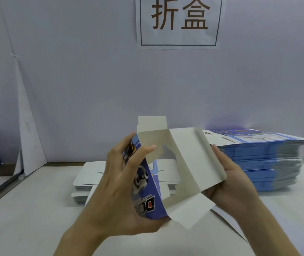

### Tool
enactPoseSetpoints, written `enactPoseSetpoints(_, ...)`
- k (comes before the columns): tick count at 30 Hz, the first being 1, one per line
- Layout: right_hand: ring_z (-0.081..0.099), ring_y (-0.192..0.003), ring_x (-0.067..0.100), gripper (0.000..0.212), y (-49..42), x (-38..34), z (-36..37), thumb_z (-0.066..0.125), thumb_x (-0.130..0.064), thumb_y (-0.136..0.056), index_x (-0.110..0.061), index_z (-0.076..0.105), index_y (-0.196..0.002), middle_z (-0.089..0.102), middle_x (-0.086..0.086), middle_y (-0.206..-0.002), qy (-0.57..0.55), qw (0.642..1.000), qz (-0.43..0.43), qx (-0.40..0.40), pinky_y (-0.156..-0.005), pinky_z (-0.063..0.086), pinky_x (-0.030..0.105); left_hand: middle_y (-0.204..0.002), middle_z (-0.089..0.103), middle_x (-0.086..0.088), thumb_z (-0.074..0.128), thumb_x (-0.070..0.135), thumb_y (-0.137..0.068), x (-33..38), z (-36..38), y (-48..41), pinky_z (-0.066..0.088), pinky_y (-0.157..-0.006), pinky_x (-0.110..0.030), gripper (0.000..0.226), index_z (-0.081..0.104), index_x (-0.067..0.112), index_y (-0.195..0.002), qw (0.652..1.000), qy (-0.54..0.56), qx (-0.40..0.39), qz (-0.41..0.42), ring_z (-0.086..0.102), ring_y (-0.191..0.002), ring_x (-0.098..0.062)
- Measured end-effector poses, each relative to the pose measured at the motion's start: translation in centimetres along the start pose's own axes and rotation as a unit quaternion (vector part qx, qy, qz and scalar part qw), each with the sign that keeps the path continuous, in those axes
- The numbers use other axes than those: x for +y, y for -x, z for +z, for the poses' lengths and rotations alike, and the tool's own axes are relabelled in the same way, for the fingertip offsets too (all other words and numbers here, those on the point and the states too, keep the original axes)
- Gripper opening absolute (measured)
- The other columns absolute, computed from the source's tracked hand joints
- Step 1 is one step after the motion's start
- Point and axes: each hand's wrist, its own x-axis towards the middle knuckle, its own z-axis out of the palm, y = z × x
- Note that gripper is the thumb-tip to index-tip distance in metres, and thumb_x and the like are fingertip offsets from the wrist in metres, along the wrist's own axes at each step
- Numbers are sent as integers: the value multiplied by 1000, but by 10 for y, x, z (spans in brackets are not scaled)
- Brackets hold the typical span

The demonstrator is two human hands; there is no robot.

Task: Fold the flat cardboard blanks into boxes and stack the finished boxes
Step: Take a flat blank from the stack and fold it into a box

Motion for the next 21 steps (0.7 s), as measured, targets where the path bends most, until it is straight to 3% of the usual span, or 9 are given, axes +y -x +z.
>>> enactPoseSetpoints(2, 75, -82, 16, 27, 8, -7, 1, 70, -33, -70, -16, 81, -87, 77, 3, -96, 58, 997, -59, 6, -69, 62, 36, -154, 4, 8, 77, 71, -51, -14, 6, 9, 32, -108, -24, 106, 15, 52, -135, 994, -81, 8, 76, 15, -143, -5)
enactPoseSetpoints(6, 69, -72, 12, 26, 19, -14, 6, 70, -43, -64, -26, 80, -81, 75, -1, -86, 254, 952, -165, 37, -67, 52, 33, -155, 5, 12, 67, 76, -54, -22, 12, 7, 29, -99, -15, 109, 12, 49, -144, 986, -90, 61, 125, 19, -140, -1)
enactPoseSetpoints(10, 69, -69, 9, 28, 23, -19, 10, 63, -44, -72, -24, 81, -81, 74, -3, -82, 188, 966, -177, 0, -57, 55, 21, -153, 7, 16, 68, 74, -53, -20, 14, 9, 29, -98, -12, 108, 12, 52, -142, 986, -87, 76, 122, 20, -139, 0)
enactPoseSetpoints(12, 70, -73, 16, 42, 23, -21, 13, 53, -46, -80, -17, 78, -96, 73, 2, -89, 139, 979, -148, -36, -63, 56, 27, -152, 12, 13, 71, 72, -51, -17, 17, 9, 27, -102, -11, 109, 16, 48, -142, 989, -65, 98, 85, 23, -140, -5)
enactPoseSetpoints(14, 69, -76, 24, 40, 20, -19, 15, 46, -38, -89, -14, 66, -113, 72, 7, -94, 184, 976, -106, -35, -68, 55, 36, -150, 15, 11, 72, 68, -49, -16, 21, 8, 25, -101, -4, 112, 17, 44, -143, 989, -29, 142, 18, 25, -138, -10)
enactPoseSetpoints(16, 69, -86, 26, 37, 20, -10, 16, 51, -20, -93, -20, 55, -130, 70, 7, -106, 306, 949, -59, -34, -76, 54, 40, -150, 18, 5, 70, 65, -47, -15, 27, 7, 23, -95, 5, 114, 16, 40, -144, 979, 14, 196, -48, 24, -135, -10)
enactPoseSetpoints(17, 69, -97, 23, 56, 20, -5, 15, 60, -14, -88, -28, 45, -140, 67, 3, -118, 383, 922, -35, -42, -85, 53, 40, -149, 19, 4, 70, 65, -45, -14, 30, 7, 24, -91, 7, 116, 16, 40, -145, 973, 48, 214, -78, 25, -135, -7)
enactPoseSetpoints(19, 63, -115, 9, 101, 21, 13, 12, 80, -29, -69, -55, 18, -145, 56, -17, -134, 505, 854, -5, -126, -96, 51, 32, -144, 21, 16, 72, 65, -40, -12, 35, 8, 32, -86, 5, 120, 9, 55, -141, 953, 132, 238, -133, 27, -131, 6)
enactPoseSetpoints(21, 59, -117, -2, 113, 21, 37, 13, 84, -32, -65, -69, 3, -135, 53, -33, -131, 546, 812, -30, -201, -95, 51, 20, -136, 23, 25, 73, 68, -35, -9, 40, 8, 43, -94, -12, 120, 5, 67, -133, 934, 183, 251, -177, 31, -131, 4)
